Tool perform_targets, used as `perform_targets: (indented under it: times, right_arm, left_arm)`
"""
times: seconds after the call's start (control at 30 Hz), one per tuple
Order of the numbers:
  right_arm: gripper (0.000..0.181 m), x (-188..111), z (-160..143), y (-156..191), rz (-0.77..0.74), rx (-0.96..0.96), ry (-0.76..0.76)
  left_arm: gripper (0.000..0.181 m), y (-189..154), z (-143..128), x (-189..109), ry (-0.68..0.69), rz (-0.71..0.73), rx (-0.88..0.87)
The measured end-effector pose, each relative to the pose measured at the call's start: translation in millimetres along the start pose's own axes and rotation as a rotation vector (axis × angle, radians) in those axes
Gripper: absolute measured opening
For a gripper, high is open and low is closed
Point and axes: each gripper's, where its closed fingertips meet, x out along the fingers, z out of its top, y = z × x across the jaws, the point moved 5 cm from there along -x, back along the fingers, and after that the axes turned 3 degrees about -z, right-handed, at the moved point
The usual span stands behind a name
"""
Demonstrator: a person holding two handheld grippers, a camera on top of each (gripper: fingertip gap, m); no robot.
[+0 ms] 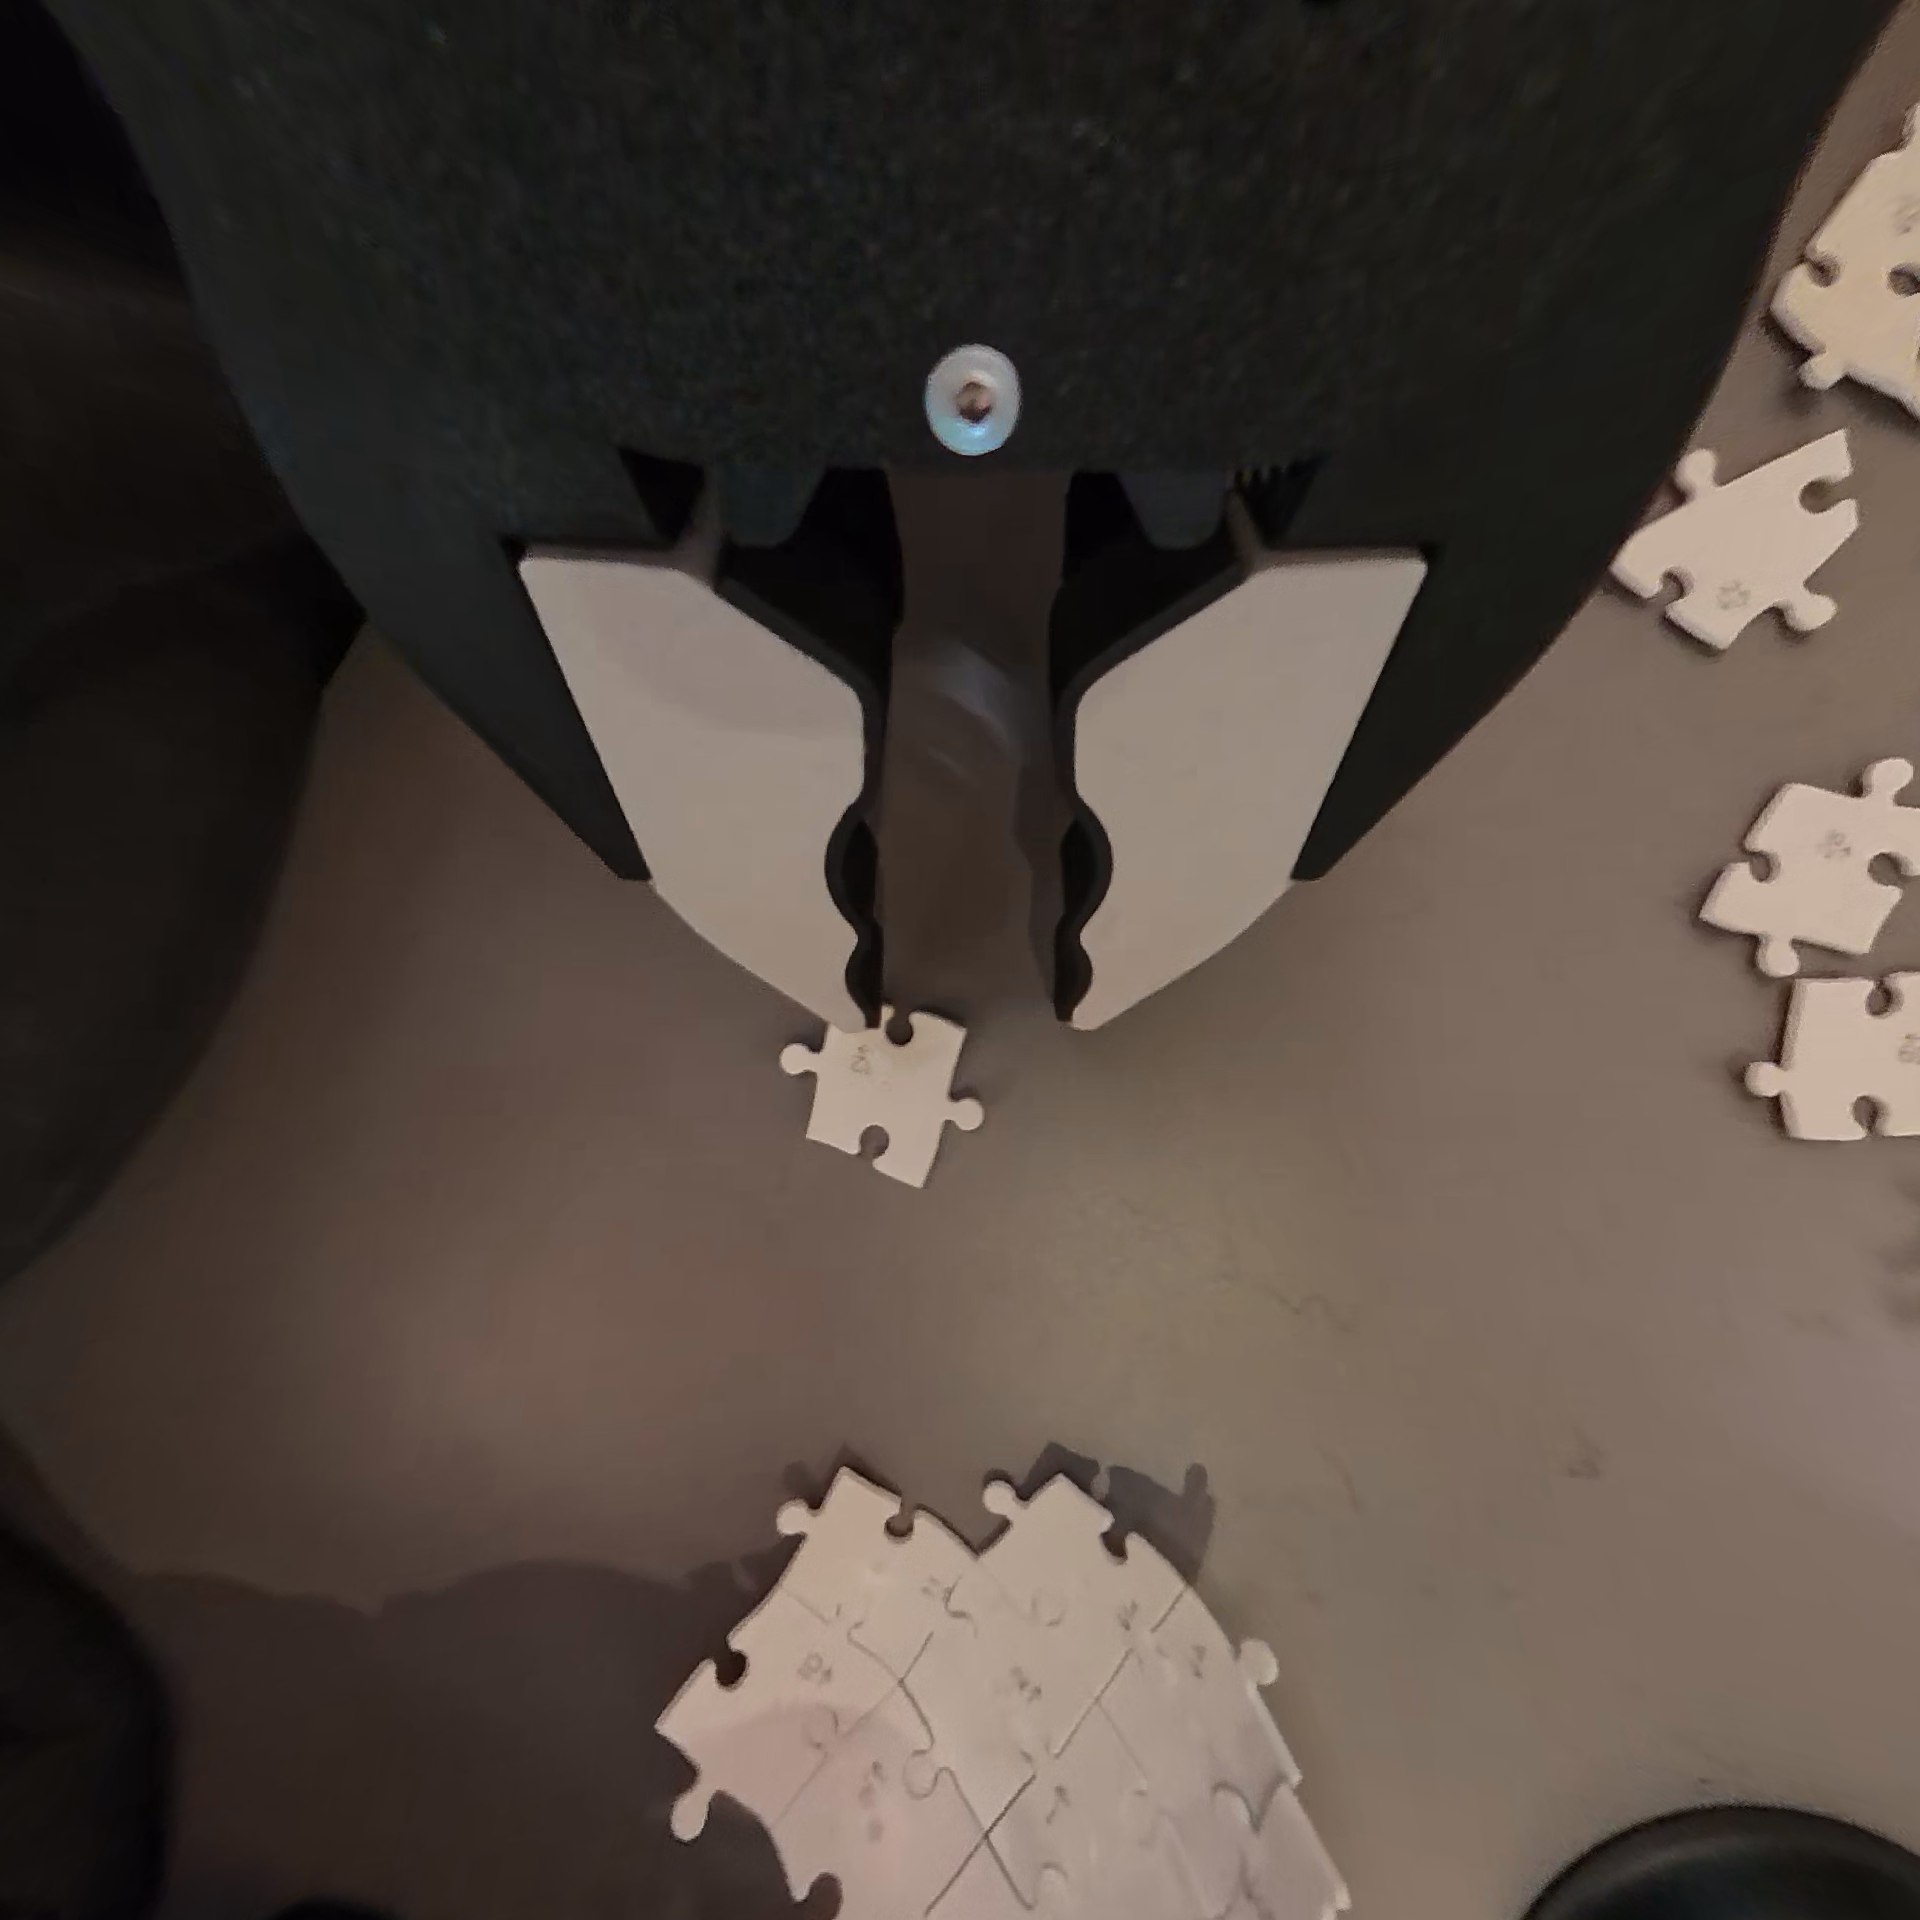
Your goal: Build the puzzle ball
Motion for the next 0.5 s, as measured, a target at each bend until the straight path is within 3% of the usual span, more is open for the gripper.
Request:
perform_targets:
  times: [0.13,0.3,0.5]
  right_arm:
    - [0.002,0.1,-0.1,-0.3,-0.001,0.001,0.002]
    - [0.002,0.2,-0.2,-0.3,-0.002,0.001,0.002]
    - [0.002,0.1,-0.3,0.0,-0.002,-0.002,0.002]
  left_arm:
    - [0.031,5.1,-1.1,-1.9,-0.003,0.015,-0.025]
    - [0.031,-14.3,2.4,-5.9,-0.066,-0.104,-0.041]
    - [0.031,-13.2,2.6,4.1,-0.045,-0.053,-0.014]
